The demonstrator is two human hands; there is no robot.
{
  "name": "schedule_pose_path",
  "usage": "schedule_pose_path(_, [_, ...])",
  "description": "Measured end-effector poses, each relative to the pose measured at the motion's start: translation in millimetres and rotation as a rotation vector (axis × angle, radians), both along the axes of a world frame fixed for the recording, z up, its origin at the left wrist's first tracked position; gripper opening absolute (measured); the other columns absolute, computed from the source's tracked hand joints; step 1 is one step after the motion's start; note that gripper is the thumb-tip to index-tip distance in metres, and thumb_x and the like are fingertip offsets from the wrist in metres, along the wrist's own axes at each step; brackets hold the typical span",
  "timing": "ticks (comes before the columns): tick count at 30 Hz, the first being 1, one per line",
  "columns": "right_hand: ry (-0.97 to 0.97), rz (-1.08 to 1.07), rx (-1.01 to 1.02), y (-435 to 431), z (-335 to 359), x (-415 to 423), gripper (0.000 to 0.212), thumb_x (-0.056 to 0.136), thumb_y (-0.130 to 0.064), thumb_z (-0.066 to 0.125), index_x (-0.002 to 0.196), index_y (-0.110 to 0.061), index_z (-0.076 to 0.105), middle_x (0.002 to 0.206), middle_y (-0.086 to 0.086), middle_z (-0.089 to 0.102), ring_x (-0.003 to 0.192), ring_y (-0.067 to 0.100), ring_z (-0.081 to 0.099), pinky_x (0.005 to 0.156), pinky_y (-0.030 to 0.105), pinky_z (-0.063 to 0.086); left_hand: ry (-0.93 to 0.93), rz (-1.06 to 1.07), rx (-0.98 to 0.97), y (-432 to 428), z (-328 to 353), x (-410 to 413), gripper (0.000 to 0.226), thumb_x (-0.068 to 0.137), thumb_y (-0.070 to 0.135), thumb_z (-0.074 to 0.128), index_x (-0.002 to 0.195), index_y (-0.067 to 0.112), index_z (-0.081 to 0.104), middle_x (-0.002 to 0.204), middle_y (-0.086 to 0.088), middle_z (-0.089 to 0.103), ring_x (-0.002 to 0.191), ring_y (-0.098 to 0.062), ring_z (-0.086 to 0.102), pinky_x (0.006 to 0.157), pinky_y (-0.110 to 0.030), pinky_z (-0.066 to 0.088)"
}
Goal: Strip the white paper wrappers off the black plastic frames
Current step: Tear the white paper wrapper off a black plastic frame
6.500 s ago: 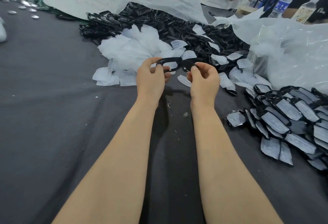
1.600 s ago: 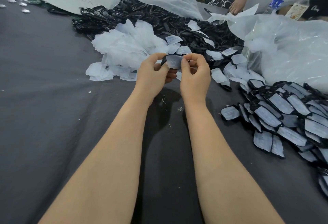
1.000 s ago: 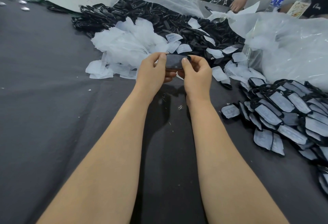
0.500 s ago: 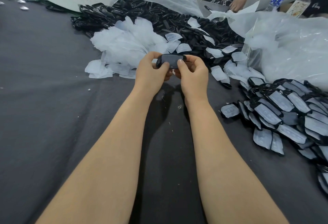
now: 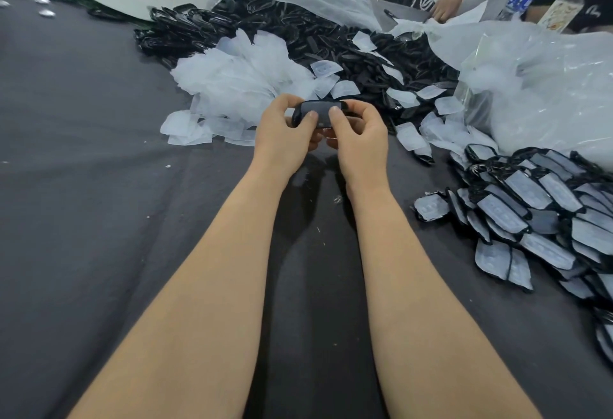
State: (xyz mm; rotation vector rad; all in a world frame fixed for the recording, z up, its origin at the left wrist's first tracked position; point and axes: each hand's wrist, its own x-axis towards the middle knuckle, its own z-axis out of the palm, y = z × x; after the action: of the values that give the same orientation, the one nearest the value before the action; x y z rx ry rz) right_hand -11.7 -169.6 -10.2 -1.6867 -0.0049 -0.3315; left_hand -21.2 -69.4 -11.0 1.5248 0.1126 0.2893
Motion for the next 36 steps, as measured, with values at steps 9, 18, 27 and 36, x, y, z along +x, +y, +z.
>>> schedule_pose_path(9, [0.019, -0.012, 0.026, 3.5, 3.7, -2.6, 0.02, 0.087, -0.005, 0.063, 0.101, -0.011, 0.05, 0.1, 0.013, 0.062, 0.092, 0.023, 0.06, 0.09, 0.047, 0.051, -0.001, -0.025, 0.016, -1.0, 1.2, -1.3, 0.019, 0.093, 0.011, 0.057, 0.088, 0.028, 0.05, 0.075, 0.0, 0.066, 0.054, 0.0, 0.062, 0.059, -0.016, 0.051])
schedule_pose_path(18, [0.049, -0.014, 0.045, 3.2, 4.6, -1.1, 0.018, 0.089, -0.011, 0.062, 0.106, -0.01, 0.054, 0.102, 0.014, 0.065, 0.093, 0.028, 0.065, 0.087, 0.046, 0.054, 0.045, -0.014, 0.016, -2.0, 2.8, 0.1, 0.019, 0.096, 0.012, 0.052, 0.114, 0.006, 0.055, 0.082, -0.006, 0.067, 0.063, -0.009, 0.063, 0.07, -0.027, 0.058])
schedule_pose_path(27, [0.029, -0.031, 0.02, 3.8, 4.0, -1.4, 0.018, 0.088, -0.007, 0.062, 0.104, -0.01, 0.053, 0.103, 0.017, 0.064, 0.097, 0.033, 0.063, 0.09, 0.05, 0.052, 0.052, -0.008, 0.101, -3.1, 1.7, 0.5, 0.019, 0.097, 0.012, 0.051, 0.114, 0.005, 0.051, 0.089, -0.009, 0.067, 0.062, -0.006, 0.062, 0.064, -0.018, 0.055])
schedule_pose_path(36, [0.046, 0.027, 0.1, 2.2, 4.3, 0.2, 0.015, 0.093, -0.009, 0.056, 0.108, -0.01, 0.057, 0.095, 0.012, 0.066, 0.087, 0.021, 0.064, 0.079, 0.032, 0.057, 0.049, 0.036, 0.059, -2.9, -0.3, 3.8, 0.01, 0.098, 0.013, 0.047, 0.107, 0.01, 0.052, 0.086, -0.004, 0.065, 0.057, -0.001, 0.062, 0.06, -0.016, 0.053])
